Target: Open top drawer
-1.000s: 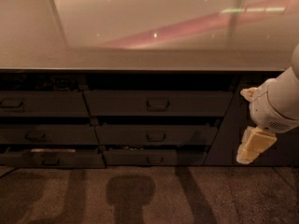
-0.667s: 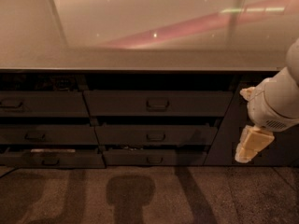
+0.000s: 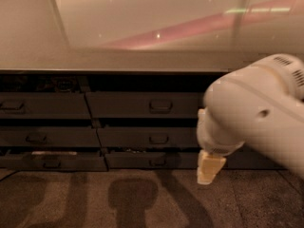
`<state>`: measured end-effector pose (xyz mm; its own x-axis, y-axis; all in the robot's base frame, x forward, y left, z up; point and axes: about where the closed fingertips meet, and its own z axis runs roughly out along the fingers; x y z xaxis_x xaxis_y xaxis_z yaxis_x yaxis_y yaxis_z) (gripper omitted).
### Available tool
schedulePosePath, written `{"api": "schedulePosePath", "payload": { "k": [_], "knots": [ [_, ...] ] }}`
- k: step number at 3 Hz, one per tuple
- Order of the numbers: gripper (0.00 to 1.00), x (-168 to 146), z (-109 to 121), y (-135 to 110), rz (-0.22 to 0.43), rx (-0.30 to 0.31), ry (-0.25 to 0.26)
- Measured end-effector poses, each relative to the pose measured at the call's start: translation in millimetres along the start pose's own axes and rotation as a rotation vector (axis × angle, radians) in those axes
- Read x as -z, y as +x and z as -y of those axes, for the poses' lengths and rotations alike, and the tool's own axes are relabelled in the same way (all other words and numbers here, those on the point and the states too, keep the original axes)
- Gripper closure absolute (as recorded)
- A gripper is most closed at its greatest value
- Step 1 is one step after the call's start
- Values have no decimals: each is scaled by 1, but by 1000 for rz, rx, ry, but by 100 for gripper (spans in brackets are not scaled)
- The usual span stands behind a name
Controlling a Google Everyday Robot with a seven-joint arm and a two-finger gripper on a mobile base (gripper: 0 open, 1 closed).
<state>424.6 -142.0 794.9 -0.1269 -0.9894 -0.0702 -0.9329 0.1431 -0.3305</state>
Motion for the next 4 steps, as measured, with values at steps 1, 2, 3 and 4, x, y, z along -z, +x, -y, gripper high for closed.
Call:
{"api": "schedulePosePath", "payload": {
  "k": [1,2,3,4],
  "knots": [
    [0,-17,-24,-36,-18,65,-21],
    [0,-17,-24,-36,-18,65,-21],
    [0,-19,-24,-35,40,91,-34],
    [0,-20,-23,-34,139,135,-56]
  ]
}}
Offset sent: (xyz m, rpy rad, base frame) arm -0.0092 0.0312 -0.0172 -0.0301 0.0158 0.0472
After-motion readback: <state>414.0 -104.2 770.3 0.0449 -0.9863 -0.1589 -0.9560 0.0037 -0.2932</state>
